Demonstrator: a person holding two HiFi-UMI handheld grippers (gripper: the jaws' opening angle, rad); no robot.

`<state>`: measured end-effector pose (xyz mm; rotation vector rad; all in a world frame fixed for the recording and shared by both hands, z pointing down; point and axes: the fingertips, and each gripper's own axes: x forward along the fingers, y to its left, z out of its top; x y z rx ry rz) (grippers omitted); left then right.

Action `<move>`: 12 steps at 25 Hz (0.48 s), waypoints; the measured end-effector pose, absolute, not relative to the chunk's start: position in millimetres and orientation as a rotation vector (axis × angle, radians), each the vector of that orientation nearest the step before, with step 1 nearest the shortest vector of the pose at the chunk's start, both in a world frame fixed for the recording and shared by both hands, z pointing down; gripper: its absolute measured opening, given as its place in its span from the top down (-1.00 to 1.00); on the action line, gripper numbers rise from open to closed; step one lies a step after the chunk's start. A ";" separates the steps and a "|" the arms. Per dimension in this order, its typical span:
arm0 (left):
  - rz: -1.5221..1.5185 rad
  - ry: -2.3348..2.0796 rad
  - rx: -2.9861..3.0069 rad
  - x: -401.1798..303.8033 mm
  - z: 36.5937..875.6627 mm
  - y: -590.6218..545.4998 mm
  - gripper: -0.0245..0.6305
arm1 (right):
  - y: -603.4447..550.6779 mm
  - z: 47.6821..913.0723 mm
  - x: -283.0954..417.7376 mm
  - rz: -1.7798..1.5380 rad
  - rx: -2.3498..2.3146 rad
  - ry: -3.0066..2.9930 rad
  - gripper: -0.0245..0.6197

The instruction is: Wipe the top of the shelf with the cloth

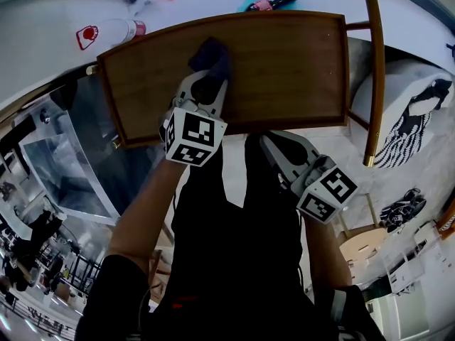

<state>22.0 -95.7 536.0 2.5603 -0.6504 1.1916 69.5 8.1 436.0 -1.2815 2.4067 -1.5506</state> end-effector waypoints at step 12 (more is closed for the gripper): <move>1.194 -0.523 2.630 96.1 535.0 -85.3 0.71 | 24.4 437.4 121.2 -1.532 -1.370 2.313 0.91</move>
